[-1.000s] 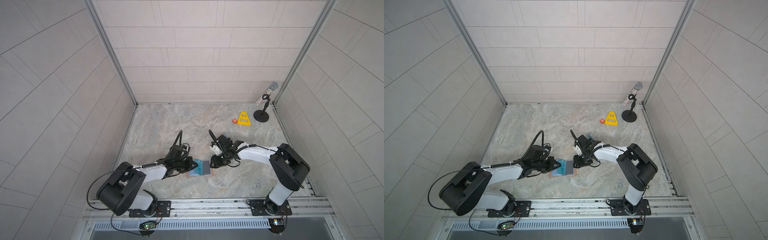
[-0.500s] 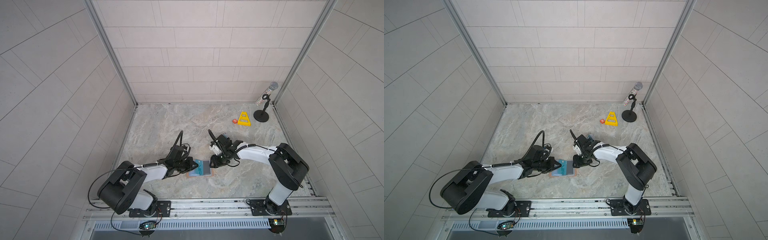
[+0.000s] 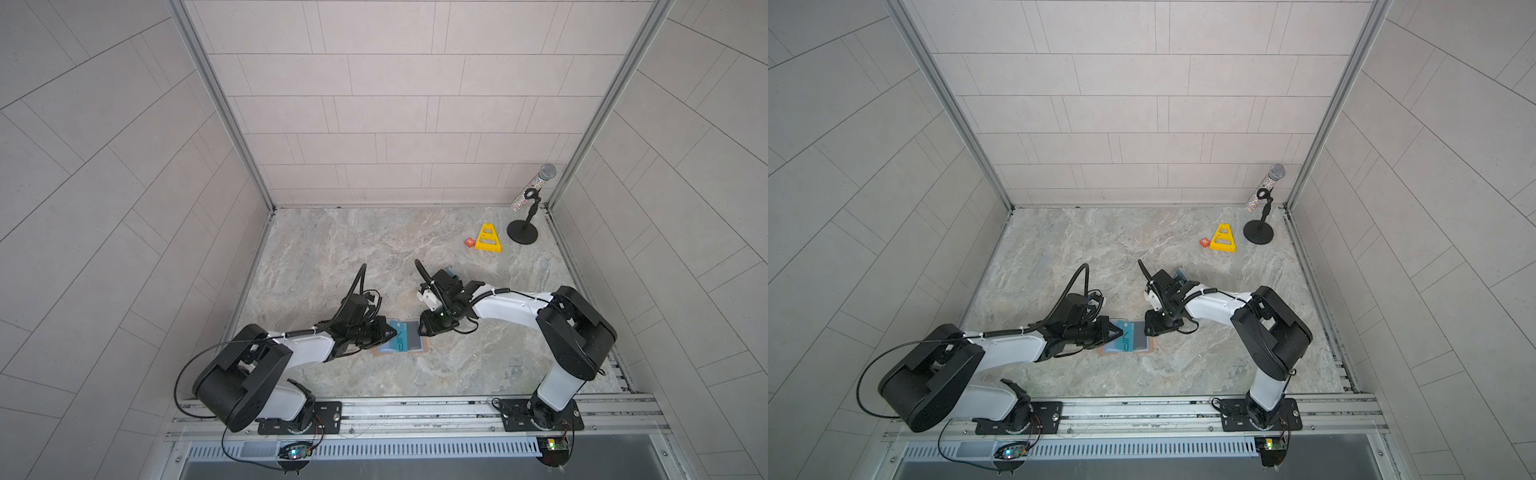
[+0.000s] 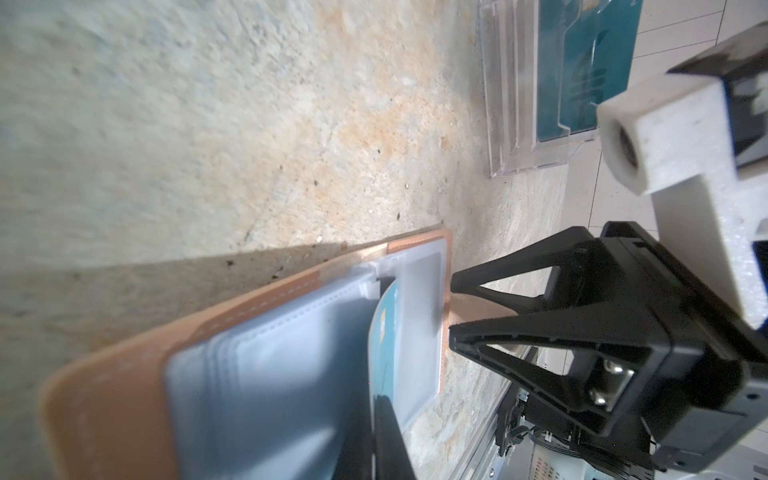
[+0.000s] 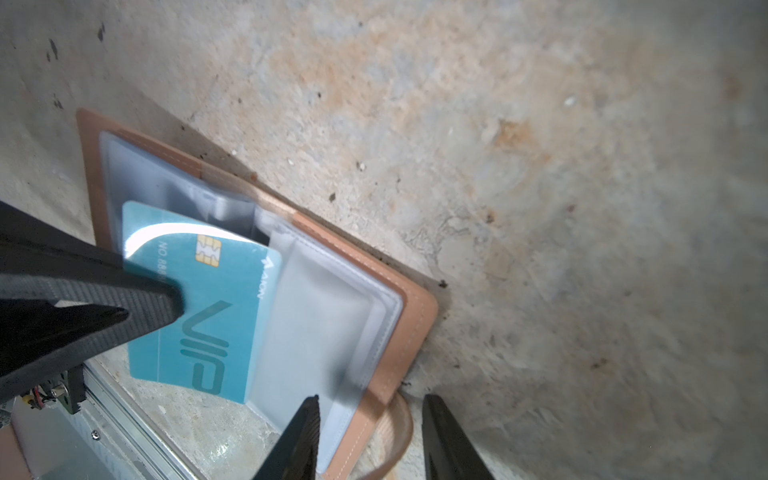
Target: Put the credit cards into the card holder
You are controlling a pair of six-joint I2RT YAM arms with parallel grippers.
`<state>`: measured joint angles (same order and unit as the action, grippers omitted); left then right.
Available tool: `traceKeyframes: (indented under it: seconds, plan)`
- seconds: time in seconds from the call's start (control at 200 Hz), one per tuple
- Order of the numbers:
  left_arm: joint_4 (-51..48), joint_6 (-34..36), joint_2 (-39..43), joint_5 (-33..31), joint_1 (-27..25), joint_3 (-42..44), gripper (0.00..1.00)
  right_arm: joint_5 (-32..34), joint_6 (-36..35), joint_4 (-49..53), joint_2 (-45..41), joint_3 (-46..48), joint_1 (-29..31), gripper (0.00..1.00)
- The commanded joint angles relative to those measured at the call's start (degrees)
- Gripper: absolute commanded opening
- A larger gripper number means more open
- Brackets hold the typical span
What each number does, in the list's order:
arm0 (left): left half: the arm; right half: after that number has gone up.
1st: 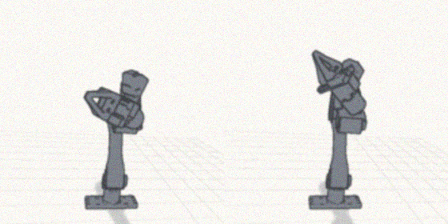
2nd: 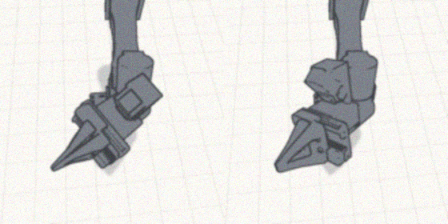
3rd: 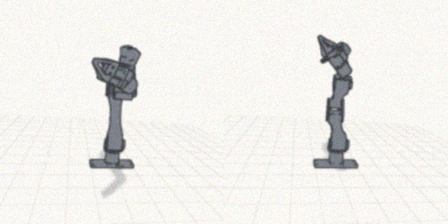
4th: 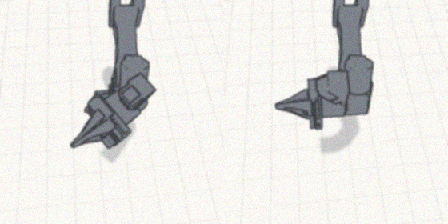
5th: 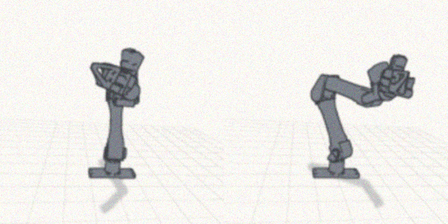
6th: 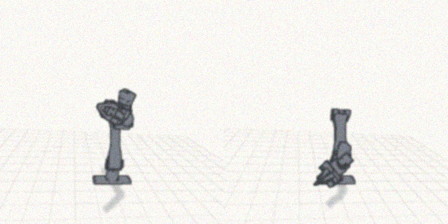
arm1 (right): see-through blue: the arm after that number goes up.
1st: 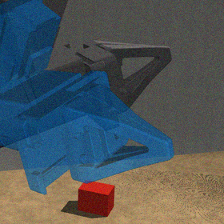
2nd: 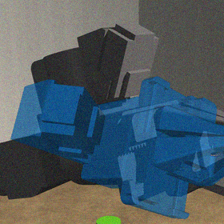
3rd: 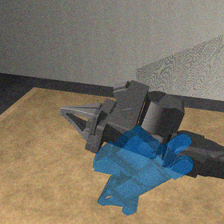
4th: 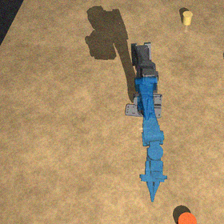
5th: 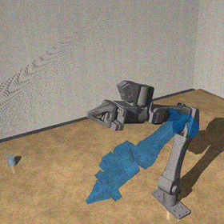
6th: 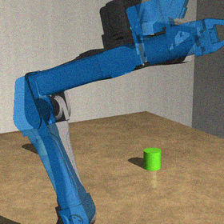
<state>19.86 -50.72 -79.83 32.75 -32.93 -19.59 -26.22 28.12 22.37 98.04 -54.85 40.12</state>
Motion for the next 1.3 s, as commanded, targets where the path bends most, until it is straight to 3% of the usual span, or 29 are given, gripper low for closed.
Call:
traceKeyframes:
  seconds: [0.0,0.601,1.171,1.291]
  plan:
    - [-3.4,-0.2,-0.3,-4.2,-0.4,2.1,0.00,1.3,-0.1,1.5,1.4,-0.9,0.4,0.43]
    - [3.4,-1.5,-5.7,-4.1,-1.3,2.5,0.00,1.5,-0.3,1.8,1.9,-1.0,0.8,0.42]
    - [3.3,-2.2,-7.0,-2.7,-2.7,2.5,0.00,1.8,-0.3,2.0,1.8,-1.0,0.9,0.42]
    - [3.3,-2.5,-7.0,-2.7,-2.9,2.5,0.13,1.9,-0.3,2.2,1.7,-1.0,0.9,0.42]
